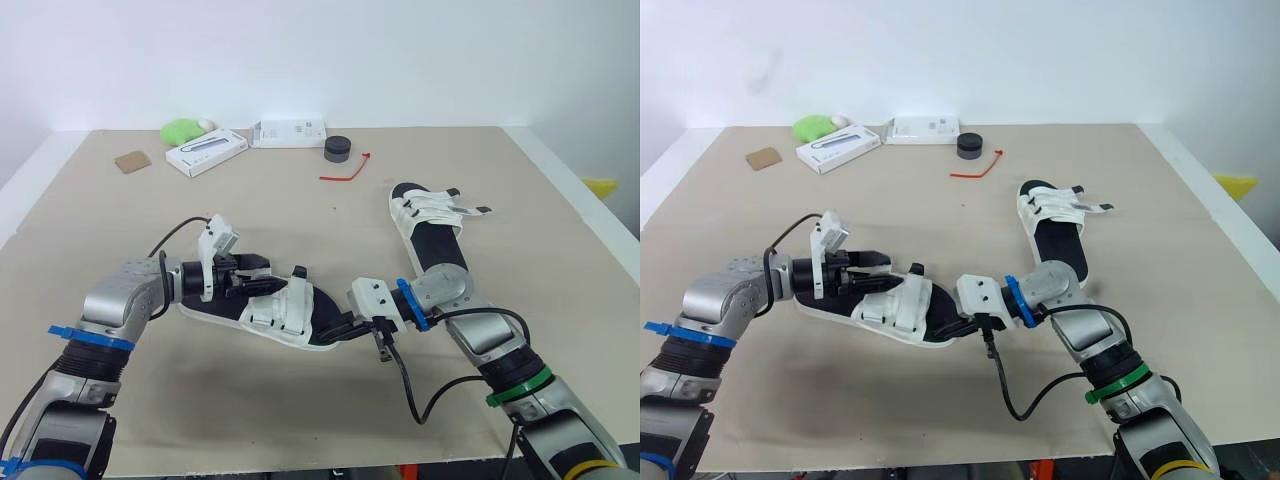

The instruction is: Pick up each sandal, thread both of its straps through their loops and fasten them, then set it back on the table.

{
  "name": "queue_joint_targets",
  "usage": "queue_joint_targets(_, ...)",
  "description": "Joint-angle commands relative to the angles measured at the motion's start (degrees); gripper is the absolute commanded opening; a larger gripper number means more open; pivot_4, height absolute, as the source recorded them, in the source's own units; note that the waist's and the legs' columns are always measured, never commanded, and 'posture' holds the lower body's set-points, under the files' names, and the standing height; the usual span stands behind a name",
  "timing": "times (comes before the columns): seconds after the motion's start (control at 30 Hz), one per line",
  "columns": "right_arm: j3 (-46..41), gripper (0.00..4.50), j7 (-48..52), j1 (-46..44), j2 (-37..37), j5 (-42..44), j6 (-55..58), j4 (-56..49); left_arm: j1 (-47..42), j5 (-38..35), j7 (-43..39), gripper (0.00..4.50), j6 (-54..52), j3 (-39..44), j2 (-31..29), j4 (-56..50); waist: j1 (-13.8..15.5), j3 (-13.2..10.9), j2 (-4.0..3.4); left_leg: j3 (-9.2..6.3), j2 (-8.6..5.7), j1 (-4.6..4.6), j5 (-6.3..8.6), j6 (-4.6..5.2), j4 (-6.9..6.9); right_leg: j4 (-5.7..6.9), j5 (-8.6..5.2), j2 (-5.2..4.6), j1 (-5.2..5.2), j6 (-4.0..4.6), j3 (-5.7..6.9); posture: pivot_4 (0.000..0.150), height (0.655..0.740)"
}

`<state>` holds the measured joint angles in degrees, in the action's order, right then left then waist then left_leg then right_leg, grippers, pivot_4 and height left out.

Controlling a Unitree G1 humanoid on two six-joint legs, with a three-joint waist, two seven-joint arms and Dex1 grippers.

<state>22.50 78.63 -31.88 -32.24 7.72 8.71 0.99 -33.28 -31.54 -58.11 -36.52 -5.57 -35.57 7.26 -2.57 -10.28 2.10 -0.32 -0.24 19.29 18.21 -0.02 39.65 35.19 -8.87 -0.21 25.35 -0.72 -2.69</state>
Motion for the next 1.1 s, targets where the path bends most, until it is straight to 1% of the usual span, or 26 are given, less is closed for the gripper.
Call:
queue_joint_targets(0.03, 0.44, 0.0, 0.23, -0.3, -0.13, -0.39, -0.17, 0.48, -2.47, 0.11, -2.57, 4.1, 4.62, 3.22, -0.32, -1.7, -0.01, 0.0, 0.0, 0.0, 0.0, 0.0, 0.0, 0.0, 0.0, 0.0, 0.0, -0.01, 0.0, 0.0, 0.0, 0.15, 0.74)
queue_joint_targets(0.1, 0.43, 0.0, 0.21, -0.38, -0.07, -0.41, -0.21, 0.58, -3.46, -0.44, -2.76, 4.1, 5.58, 4.27, 0.55, -1.91, 0.0, 0.0, 0.0, 0.0, 0.01, 0.01, 0.01, 0.0, 0.0, 0.0, 0.0, -0.02, 0.0, 0.0, 0.0, 0.15, 0.74)
queue_joint_targets(0.2, 0.46, 0.0, 0.19, -0.45, -0.01, -0.45, -0.26, 0.76, -4.56, 0.38, -4.87, 4.1, 10.06, 4.13, 1.52, -3.66, 0.01, 0.0, 0.0, -0.01, 0.01, 0.01, 0.01, 0.0, 0.0, -0.01, 0.01, -0.04, 0.0, -0.01, 0.0, 0.15, 0.74)
queue_joint_targets(0.3, 0.57, 0.0, 0.11, -0.49, 0.11, -0.58, -0.39, 0.98, -4.56, 1.11, -8.58, 4.1, 12.09, 1.23, 1.82, -6.7, 0.0, 0.0, 0.0, 0.01, 0.01, 0.01, 0.01, 0.0, 0.0, 0.0, 0.01, -0.04, 0.0, -0.02, -0.02, 0.15, 0.74)
queue_joint_targets(0.37, 0.62, 0.0, 0.05, -0.55, 0.23, -0.62, -0.44, 1.11, -4.32, 2.82, -10.15, 4.1, 13.18, -1.07, 1.95, -7.16, 0.0, 0.0, 0.0, 0.02, -0.01, 0.01, 0.01, 0.0, 0.0, -0.01, -0.01, -0.04, -0.01, -0.04, -0.02, 0.15, 0.74)
queue_joint_targets(0.47, 0.73, 0.0, -0.13, -0.66, 0.53, -0.71, -0.5, 1.24, -4.51, 6.33, -11.81, 3.37, 15.4, -4.28, 2.44, -4.51, -0.01, 0.0, 0.0, 0.06, -0.03, -0.01, 0.01, 0.01, 0.0, -0.01, 0.0, -0.01, -0.02, -0.05, -0.05, 0.15, 0.74)
queue_joint_targets(0.5, 0.74, 0.0, -0.19, -0.67, 0.61, -0.7, -0.48, 1.23, -4.7, 7.42, -11.99, 2.82, 16.13, -5.01, 2.74, -3.33, -0.02, 0.0, 0.0, 0.06, -0.02, 0.0, 0.01, 0.01, 0.01, -0.01, 0.01, 0.01, -0.02, -0.06, -0.05, 0.15, 0.74)
queue_joint_targets(0.57, 0.73, 0.0, -0.27, -0.71, 0.72, -0.72, -0.47, 1.28, -5.17, 8.61, -12.32, 2.15, 16.78, -5.72, 3.45, -1.23, -0.06, 0.0, 0.0, 0.09, 0.0, -0.02, 0.01, 0.01, 0.0, 0.0, 0.01, 0.06, -0.01, -0.05, -0.08, 0.15, 0.74)
queue_joint_targets(0.63, 0.71, 0.0, -0.37, -0.66, 0.8, -0.76, -0.43, 1.21, -6.14, 9.8, -11.99, 1.3, 16.34, -6.26, 4.36, 1.64, -0.02, 0.0, 0.0, 0.08, 0.03, -0.02, 0.01, 0.01, 0.0, 0.0, 0.02, 0.11, -0.01, -0.03, -0.07, 0.15, 0.74)
queue_joint_targets(0.7, 0.67, 0.0, -0.58, -0.37, 0.78, -0.74, -0.27, 0.79, -7.2, 12.15, -11.36, 0.31, 14.94, -7.42, 4.83, 5.34, 0.01, 0.0, 0.0, 0.1, 0.02, 0.0, 0.0, 0.01, 0.01, 0.0, 0.01, 0.11, -0.01, -0.02, -0.01, 0.15, 0.74)
queue_joint_targets(0.73, 0.63, 0.0, -0.66, -0.26, 0.76, -0.7, -0.17, 0.62, -7.57, 12.74, -11.27, 0.07, 14.27, -7.6, 5.06, 6.64, 0.0, 0.0, 0.0, 0.1, 0.01, -0.01, 0.0, 0.01, 0.01, 0.0, 0.01, 0.1, -0.02, -0.02, -0.02, 0.15, 0.74)
queue_joint_targets(0.9, 0.54, 0.0, -0.77, 0.01, 0.54, -0.75, -0.23, 0.42, -8.87, 15.08, -12.21, 0.07, 13.85, -8.1, 5.02, 10.08, -0.05, 0.0, 0.0, 0.09, 0.01, -0.01, 0.02, 0.04, 0.0, 0.0, 0.01, 0.09, -0.01, -0.03, -0.09, 0.15, 0.74)
queue_joint_targets(1.1, 0.61, 0.0, -0.81, 0.05, 0.57, -0.76, -0.35, 0.45, -7.19, 17.29, -13.81, 0.07, 14.58, -9.63, 4.64, 9.77, -0.04, 0.0, 0.0, 0.09, 0.02, -0.02, 0.02, 0.05, 0.0, 0.0, 0.01, 0.09, -0.01, -0.03, -0.09, 0.15, 0.74)
